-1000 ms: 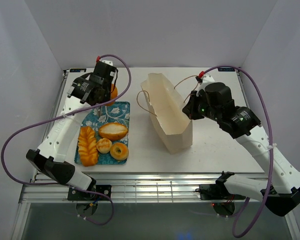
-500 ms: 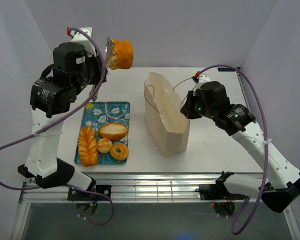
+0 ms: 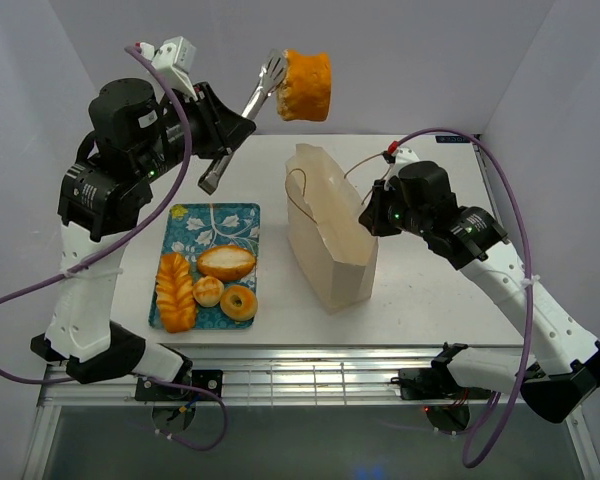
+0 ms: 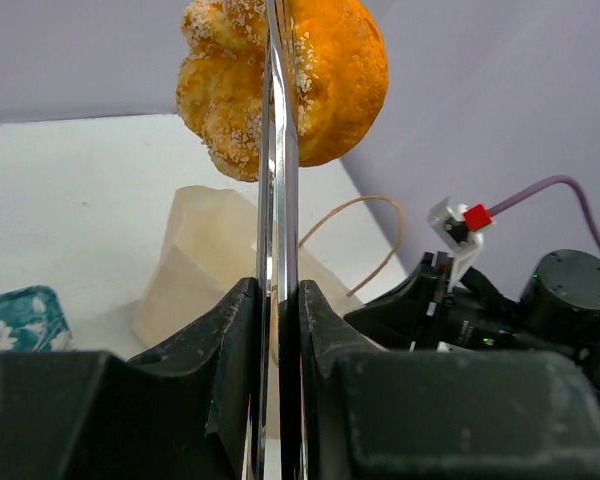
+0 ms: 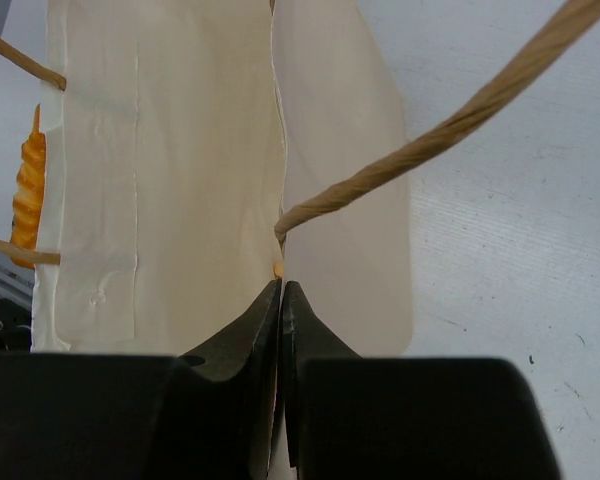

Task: Place the fake bread into the paper bag
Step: Pick up the fake bread from the plate, then place the fake bread in the paper bag.

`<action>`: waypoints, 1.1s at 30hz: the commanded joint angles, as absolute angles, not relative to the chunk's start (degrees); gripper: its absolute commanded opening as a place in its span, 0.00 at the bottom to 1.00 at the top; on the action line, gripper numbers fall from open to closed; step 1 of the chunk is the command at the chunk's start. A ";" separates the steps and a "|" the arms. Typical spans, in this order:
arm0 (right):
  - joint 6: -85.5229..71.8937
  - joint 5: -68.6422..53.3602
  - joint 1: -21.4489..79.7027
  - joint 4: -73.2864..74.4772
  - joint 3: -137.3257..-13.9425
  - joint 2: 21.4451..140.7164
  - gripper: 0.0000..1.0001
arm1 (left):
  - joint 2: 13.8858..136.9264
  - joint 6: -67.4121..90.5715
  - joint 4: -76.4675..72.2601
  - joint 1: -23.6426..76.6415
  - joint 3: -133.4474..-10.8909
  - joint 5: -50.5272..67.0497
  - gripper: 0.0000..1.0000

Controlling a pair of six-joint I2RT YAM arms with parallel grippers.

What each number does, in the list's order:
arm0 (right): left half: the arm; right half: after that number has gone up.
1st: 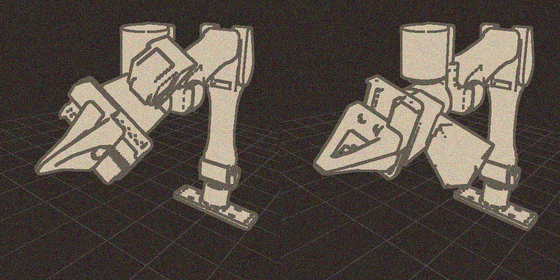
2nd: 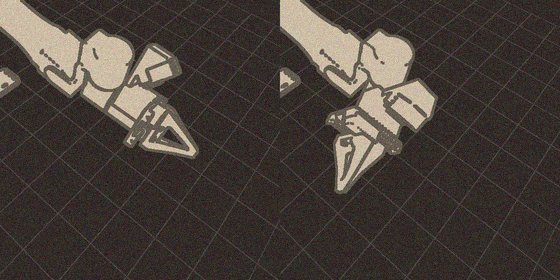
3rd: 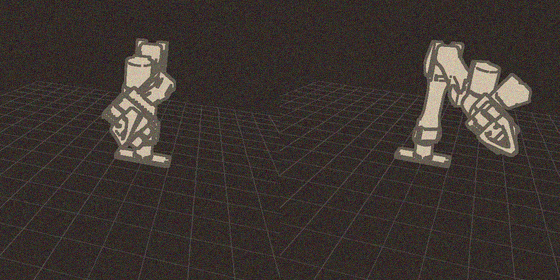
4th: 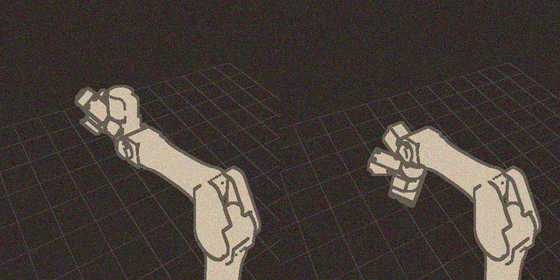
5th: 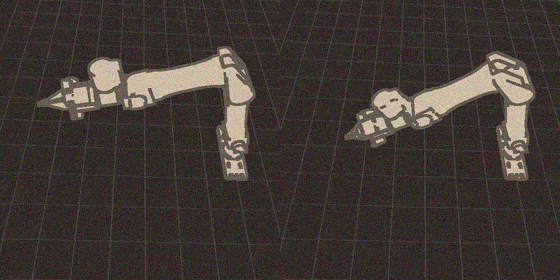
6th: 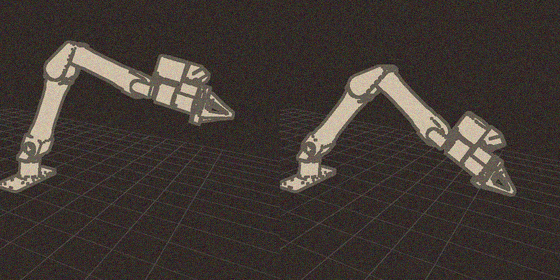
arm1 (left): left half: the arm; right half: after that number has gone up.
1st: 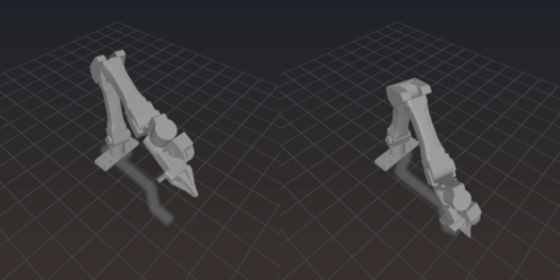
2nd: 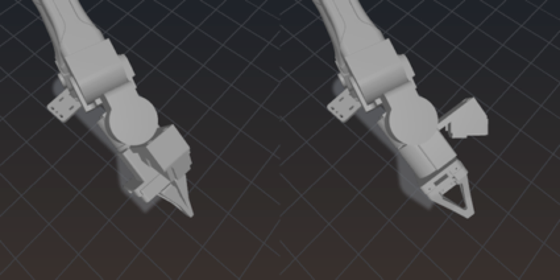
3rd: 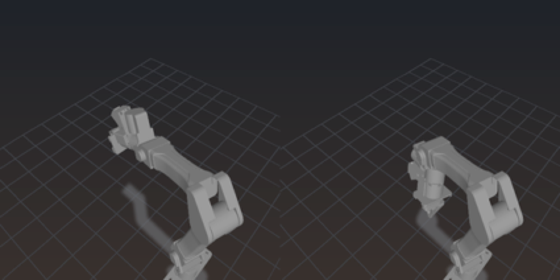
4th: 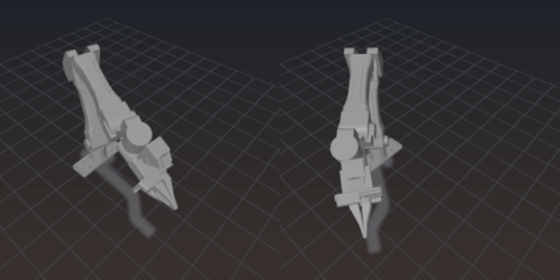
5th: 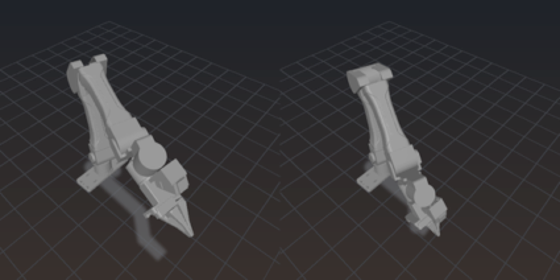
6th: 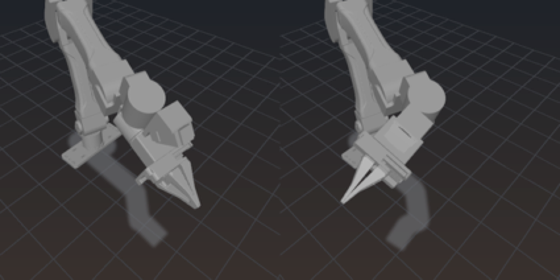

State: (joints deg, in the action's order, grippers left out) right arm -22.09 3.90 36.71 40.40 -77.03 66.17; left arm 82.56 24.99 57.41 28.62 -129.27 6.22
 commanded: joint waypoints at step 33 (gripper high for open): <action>-35.16 1.93 36.65 32.26 -78.66 65.57 0.08 | 61.35 37.70 39.47 30.32 -94.32 18.98 0.00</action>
